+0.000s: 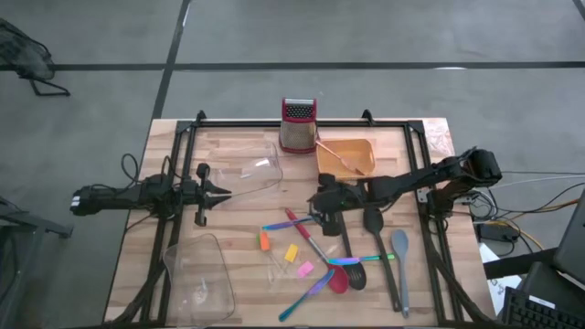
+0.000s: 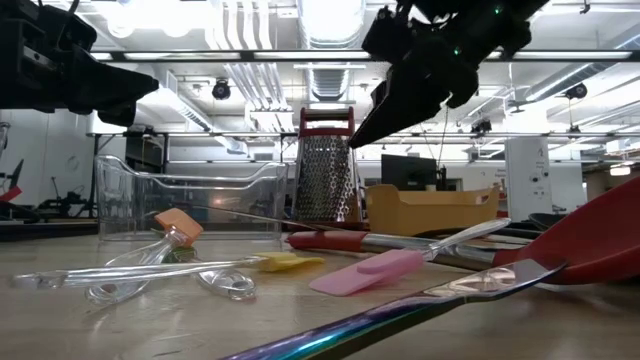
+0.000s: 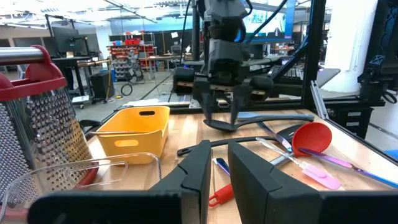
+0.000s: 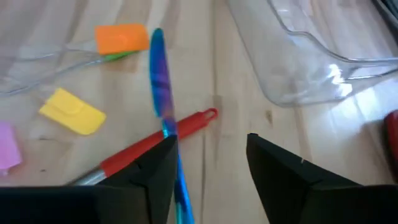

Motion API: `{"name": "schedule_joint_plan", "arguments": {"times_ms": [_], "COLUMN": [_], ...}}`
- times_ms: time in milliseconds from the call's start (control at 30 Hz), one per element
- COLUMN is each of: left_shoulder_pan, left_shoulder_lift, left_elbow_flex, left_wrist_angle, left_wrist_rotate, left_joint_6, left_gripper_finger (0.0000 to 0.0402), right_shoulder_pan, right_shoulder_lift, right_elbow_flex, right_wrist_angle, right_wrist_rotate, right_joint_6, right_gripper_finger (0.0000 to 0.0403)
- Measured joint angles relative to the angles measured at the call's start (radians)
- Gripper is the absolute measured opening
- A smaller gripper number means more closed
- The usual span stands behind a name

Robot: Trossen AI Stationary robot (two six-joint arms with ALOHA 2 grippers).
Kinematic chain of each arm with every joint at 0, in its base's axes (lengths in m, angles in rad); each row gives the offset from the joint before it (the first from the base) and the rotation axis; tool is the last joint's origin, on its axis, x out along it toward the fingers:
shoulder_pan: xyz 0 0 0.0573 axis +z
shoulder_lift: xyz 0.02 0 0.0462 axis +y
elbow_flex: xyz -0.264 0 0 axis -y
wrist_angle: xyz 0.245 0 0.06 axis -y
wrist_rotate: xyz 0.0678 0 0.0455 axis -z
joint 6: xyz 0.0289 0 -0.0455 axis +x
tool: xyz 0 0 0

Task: Pick & Place Kitchen Items
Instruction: Put the blue knife into the yellow bin

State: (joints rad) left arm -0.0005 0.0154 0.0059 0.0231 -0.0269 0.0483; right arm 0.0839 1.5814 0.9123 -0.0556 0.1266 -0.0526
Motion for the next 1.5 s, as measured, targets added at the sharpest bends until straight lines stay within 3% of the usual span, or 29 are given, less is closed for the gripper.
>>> {"name": "schedule_joint_plan", "arguments": {"times_ms": [233, 500, 1067, 1500], "left_shoulder_pan": [0.000, 0.000, 0.000, 0.000], "left_shoulder_lift": [0.003, 0.021, 0.026, 0.034], "left_elbow_flex": [0.000, 0.000, 0.000, 0.000], "left_wrist_angle": [0.001, 0.002, 0.002, 0.002], "left_wrist_rotate": [0.000, 0.000, 0.000, 0.000], "left_joint_6": [0.000, 0.000, 0.000, 0.000], "left_gripper_finger": [0.0062, 0.0062, 0.0062, 0.0062], "right_shoulder_pan": [0.012, 0.016, 0.014, 0.014], "right_shoulder_lift": [0.066, 0.180, 0.338, 0.348], "right_elbow_flex": [-0.004, 0.021, 0.091, 0.141], "right_wrist_angle": [0.031, 0.041, 0.041, 0.020], "right_wrist_rotate": [-0.009, -0.050, -0.050, -0.049], "right_joint_6": [0.029, 0.036, -0.002, -0.030], "right_gripper_finger": [0.0215, 0.0201, 0.0153, 0.0076]}}
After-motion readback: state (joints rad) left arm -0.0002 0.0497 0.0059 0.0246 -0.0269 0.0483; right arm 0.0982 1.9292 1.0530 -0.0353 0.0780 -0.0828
